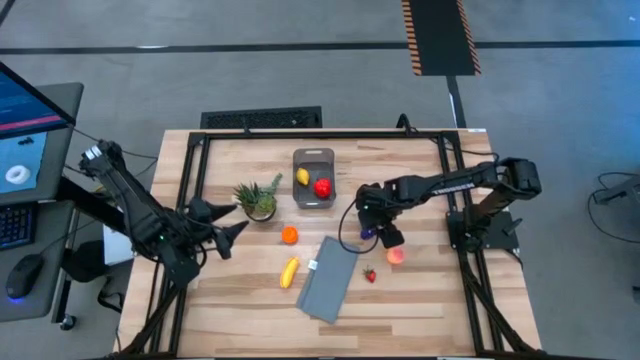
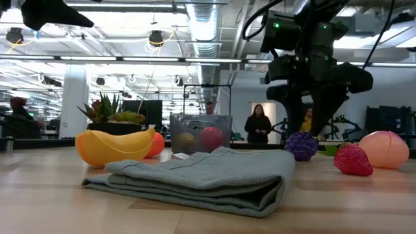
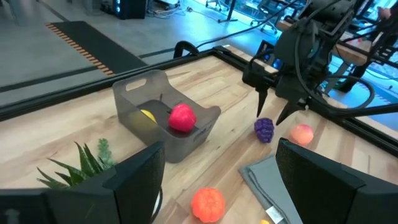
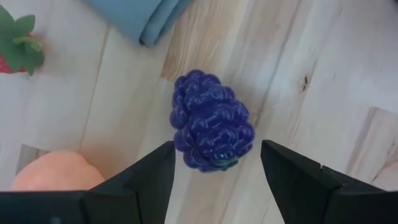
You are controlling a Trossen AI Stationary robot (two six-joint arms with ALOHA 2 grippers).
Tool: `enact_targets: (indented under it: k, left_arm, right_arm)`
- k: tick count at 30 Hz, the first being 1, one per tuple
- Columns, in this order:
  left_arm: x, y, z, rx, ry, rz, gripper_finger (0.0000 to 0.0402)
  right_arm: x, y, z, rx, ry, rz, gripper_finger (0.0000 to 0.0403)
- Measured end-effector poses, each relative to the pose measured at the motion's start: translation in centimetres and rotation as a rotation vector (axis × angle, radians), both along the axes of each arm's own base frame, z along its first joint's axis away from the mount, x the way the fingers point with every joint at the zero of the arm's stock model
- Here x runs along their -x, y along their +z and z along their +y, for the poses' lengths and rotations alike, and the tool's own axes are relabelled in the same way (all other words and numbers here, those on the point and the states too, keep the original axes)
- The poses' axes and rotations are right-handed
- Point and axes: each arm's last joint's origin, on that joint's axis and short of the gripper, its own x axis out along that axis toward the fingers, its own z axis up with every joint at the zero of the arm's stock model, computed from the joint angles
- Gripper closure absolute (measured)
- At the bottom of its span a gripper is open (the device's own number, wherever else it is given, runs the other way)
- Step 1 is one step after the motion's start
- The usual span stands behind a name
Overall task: Pick and placing Produce into tupperware
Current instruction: Put the blue grapes into the black bin
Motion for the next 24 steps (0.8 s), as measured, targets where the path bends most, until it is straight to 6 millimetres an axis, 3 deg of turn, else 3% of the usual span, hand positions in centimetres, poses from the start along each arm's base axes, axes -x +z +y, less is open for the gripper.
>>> enact_targets:
  k: [12, 24]
  left_arm:
    - [-0.41, -0.44, -0.45, 0.006, 0.013, -0.002, 0.0107]
    - [-0.42, -0.42, -0.46, 0.012, 0.015, -0.007, 0.0107]
  right_arm:
    - [0.09, -0.01, 0.02, -0.005, -0.026, 0.013, 0.0042]
    - [-0.57, 0.15, 0.95, 0.037, 0.055, -0.059, 0.0039]
